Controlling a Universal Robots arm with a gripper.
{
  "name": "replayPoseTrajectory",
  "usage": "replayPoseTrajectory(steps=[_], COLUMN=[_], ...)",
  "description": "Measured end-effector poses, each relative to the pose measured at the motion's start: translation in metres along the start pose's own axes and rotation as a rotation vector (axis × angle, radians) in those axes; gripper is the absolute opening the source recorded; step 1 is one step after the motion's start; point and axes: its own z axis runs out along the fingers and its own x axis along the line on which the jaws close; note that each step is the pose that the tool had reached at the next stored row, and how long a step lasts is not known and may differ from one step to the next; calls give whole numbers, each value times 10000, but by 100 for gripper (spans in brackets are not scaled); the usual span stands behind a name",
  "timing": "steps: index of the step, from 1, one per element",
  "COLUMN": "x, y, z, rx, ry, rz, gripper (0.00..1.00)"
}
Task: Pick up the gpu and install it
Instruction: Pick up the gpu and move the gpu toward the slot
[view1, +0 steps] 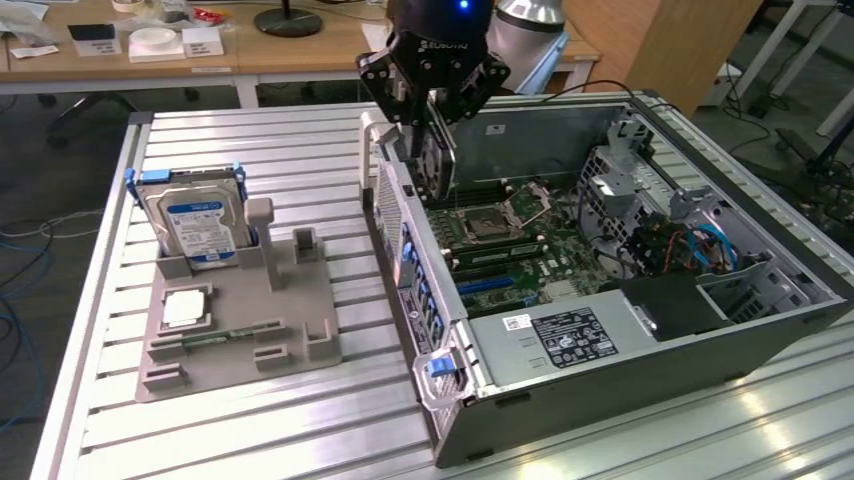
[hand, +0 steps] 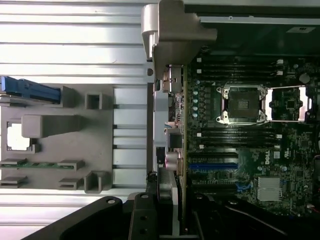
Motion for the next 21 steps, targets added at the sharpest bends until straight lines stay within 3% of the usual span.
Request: replayPoseTrajectory(steps=[1,3,4,21], x=[-7,-27,-43,-457], y=[2,5,6,9], z=[0,1,2,11], rx=[78,307,329,329], ry=[0,-2,-1,-2], rz=[2,2,2,3], gripper=[28,28,28,28])
